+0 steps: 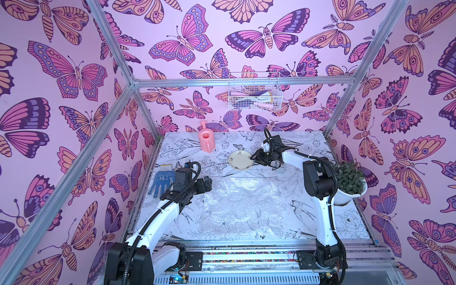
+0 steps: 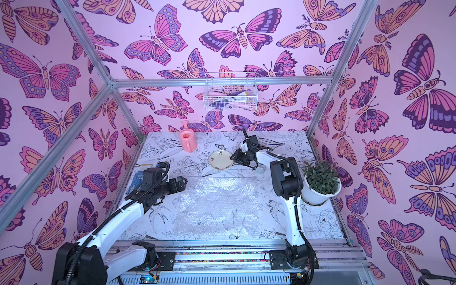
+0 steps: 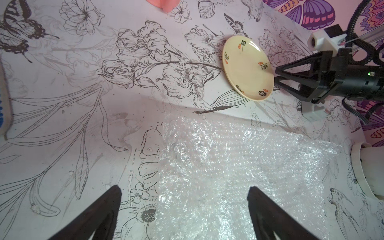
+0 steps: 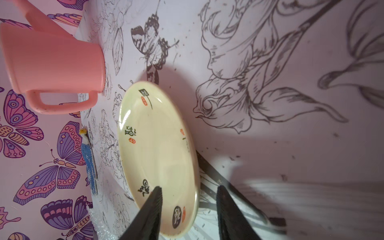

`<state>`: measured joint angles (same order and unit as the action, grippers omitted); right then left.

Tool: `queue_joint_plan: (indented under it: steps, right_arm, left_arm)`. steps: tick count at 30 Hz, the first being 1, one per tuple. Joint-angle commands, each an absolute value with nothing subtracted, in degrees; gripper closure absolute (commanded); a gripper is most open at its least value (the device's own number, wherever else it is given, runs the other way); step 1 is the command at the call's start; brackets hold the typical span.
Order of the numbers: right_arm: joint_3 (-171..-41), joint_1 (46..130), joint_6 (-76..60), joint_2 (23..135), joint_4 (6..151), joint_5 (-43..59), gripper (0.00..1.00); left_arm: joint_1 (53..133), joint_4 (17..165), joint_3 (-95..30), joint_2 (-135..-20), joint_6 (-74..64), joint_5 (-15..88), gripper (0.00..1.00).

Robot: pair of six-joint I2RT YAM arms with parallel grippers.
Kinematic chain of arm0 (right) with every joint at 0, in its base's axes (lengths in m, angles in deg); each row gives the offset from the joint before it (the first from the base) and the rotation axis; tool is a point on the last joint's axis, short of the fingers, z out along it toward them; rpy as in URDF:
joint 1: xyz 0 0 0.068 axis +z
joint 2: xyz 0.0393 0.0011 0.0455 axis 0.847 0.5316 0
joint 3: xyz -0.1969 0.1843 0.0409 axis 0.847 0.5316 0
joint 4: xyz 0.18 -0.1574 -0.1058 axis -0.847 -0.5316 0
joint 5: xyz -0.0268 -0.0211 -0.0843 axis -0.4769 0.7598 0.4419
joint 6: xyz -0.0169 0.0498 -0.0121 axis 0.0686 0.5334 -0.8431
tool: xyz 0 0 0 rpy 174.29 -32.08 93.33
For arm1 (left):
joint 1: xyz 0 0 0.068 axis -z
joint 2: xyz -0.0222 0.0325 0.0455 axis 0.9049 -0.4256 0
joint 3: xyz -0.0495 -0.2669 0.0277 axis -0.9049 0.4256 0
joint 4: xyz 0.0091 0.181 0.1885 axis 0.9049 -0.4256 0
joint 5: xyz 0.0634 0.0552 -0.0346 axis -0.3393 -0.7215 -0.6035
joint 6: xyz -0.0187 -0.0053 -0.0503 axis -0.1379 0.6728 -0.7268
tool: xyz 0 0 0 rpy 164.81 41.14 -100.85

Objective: Wrap dinner plates in bubble wrap
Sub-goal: Pick up the plate from the center of the board.

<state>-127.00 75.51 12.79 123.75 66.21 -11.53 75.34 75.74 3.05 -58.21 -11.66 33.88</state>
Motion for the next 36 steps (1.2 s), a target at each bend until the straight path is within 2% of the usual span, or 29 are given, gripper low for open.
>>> queue_joint_plan:
  steps: [1, 11, 25, 36]
  right_arm:
    - [-127.55, 75.61, 15.77, 125.78, 68.29, -15.09, 0.60]
    - [-129.63, 75.57, 19.12, 129.34, 69.88, -18.08, 0.72]
    - [-132.00, 75.56, 21.12, 127.97, 68.71, -17.20, 1.00]
    - [-126.82, 75.86, 19.56, 115.44, 65.90, -18.03, 1.00]
  left_arm:
    - [75.45, 74.89, 3.63, -58.27, -11.94, 34.47, 0.04]
    - [75.42, 74.83, 3.00, -59.13, -12.63, 34.82, 0.04]
    - [75.45, 73.88, 2.26, -56.92, -12.44, 34.80, 0.04]
    - [75.40, 73.14, -0.34, -56.83, -13.37, 36.98, 0.04]
